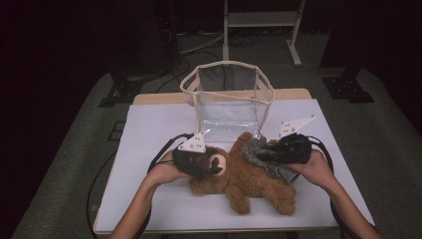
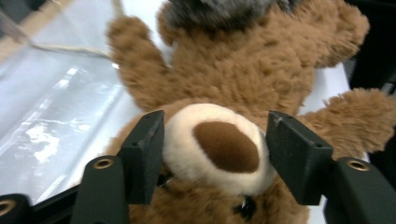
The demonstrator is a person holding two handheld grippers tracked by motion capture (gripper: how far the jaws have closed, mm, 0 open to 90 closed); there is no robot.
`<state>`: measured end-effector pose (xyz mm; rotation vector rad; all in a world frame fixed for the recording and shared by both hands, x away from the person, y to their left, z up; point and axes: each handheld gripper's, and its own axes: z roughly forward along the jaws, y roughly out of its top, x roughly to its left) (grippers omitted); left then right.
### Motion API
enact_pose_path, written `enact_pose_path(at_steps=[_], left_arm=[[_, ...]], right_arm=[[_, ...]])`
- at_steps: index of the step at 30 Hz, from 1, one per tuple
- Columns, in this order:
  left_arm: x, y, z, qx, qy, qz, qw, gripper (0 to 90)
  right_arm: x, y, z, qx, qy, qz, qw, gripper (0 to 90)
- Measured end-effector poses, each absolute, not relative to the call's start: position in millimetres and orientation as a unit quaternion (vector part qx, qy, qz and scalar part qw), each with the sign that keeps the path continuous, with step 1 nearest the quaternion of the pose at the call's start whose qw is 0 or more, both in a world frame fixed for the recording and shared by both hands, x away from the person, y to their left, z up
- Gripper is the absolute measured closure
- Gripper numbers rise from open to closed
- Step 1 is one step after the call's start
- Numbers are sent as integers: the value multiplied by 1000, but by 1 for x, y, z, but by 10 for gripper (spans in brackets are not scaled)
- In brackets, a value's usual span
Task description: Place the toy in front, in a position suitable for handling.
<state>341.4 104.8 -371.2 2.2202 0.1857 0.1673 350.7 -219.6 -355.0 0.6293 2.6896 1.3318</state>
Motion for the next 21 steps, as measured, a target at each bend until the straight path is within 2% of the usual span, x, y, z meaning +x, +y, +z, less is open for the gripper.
enact_pose_path(at_steps=[6, 11, 14, 18, 21], left_arm=[[336, 101, -373, 900, 66, 61, 427, 398], [325, 105, -375, 906, 52, 56, 416, 408], [320, 107, -375, 905, 48, 55, 418, 414], [317, 108, -375, 904, 46, 53, 423, 414], [319, 109, -368, 898, 49, 54, 433, 420]], right_arm=[[352, -193, -344, 180, 887, 422, 44, 725], [357, -148, -356, 138, 913, 384, 27, 724], [354, -156, -350, 142, 911, 385, 26, 725], [353, -189, -345, 176, 900, 397, 42, 725], [353, -206, -349, 201, 890, 409, 34, 725]])
